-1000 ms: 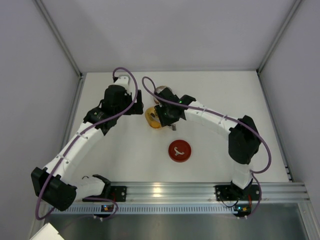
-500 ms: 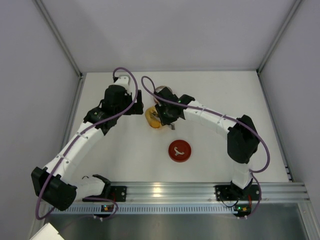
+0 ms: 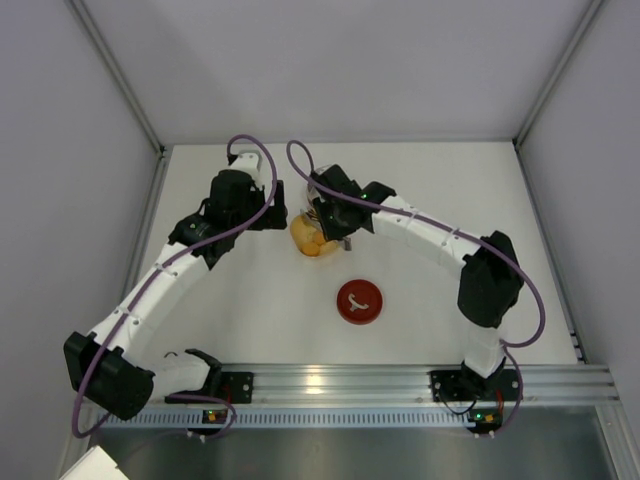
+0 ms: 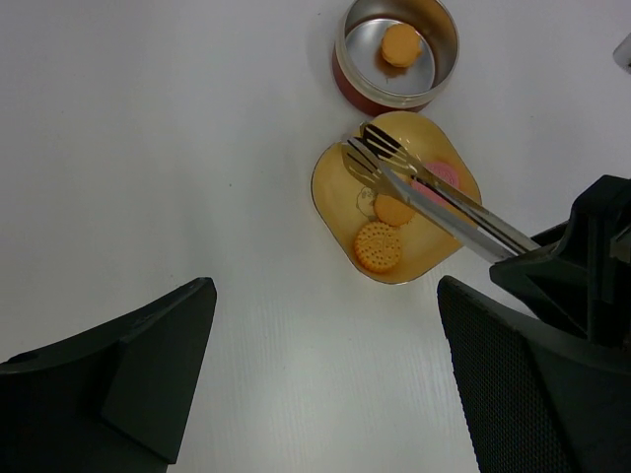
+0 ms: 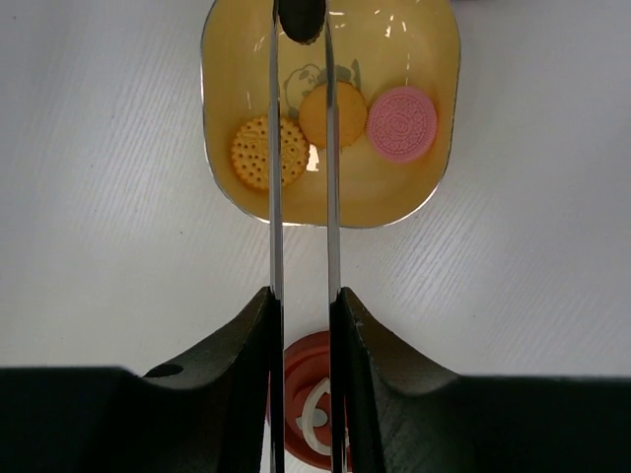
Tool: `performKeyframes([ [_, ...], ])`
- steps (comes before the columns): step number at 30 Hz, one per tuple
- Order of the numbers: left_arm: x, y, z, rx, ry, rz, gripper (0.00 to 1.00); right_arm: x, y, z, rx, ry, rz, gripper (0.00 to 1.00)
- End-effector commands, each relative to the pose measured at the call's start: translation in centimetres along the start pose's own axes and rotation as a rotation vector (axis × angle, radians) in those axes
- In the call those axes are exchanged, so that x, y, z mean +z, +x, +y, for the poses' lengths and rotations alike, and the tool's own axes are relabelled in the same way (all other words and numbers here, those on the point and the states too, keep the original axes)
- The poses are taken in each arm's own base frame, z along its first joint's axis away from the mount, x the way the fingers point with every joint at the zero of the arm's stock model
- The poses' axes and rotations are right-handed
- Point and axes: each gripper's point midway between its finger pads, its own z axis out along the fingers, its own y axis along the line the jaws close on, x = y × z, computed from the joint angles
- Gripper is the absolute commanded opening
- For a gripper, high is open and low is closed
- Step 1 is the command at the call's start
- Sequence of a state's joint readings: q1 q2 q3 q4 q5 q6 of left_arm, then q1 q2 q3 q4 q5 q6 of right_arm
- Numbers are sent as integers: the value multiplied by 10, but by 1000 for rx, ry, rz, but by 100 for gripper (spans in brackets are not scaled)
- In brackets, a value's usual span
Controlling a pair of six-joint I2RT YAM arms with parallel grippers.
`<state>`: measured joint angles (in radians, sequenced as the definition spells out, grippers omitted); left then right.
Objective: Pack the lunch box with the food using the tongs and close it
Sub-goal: Pick up the fake food from the plate, then place the fake food in the packing box.
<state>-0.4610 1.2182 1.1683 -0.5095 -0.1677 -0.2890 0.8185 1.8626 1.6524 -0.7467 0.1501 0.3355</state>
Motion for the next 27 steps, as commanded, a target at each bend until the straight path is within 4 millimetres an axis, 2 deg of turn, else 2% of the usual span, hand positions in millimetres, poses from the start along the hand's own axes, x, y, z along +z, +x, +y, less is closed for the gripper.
performKeyframes([
  [1, -2, -2, -3, -3, 15, -9, 99, -37, -50, -12, 35, 1, -150, 28],
  [9, -1, -3, -2, -2, 14, -10, 99, -41, -78, -31, 78, 18, -194, 29],
  [13, -1, -2, -3, -2, 16, -7, 99, -35, -88, -45, 107, 38, -200, 29],
  [17, -1, -2, -3, -3, 16, -6, 99, -32, -100, -51, 118, 41, -211, 31],
  [21, -1, -1, -2, -3, 14, -5, 99, -21, -102, -52, 118, 44, -194, 31],
  [27, 0, -1, -2, -3, 12, -4, 99, -2, -95, -51, 116, 43, -156, 31],
])
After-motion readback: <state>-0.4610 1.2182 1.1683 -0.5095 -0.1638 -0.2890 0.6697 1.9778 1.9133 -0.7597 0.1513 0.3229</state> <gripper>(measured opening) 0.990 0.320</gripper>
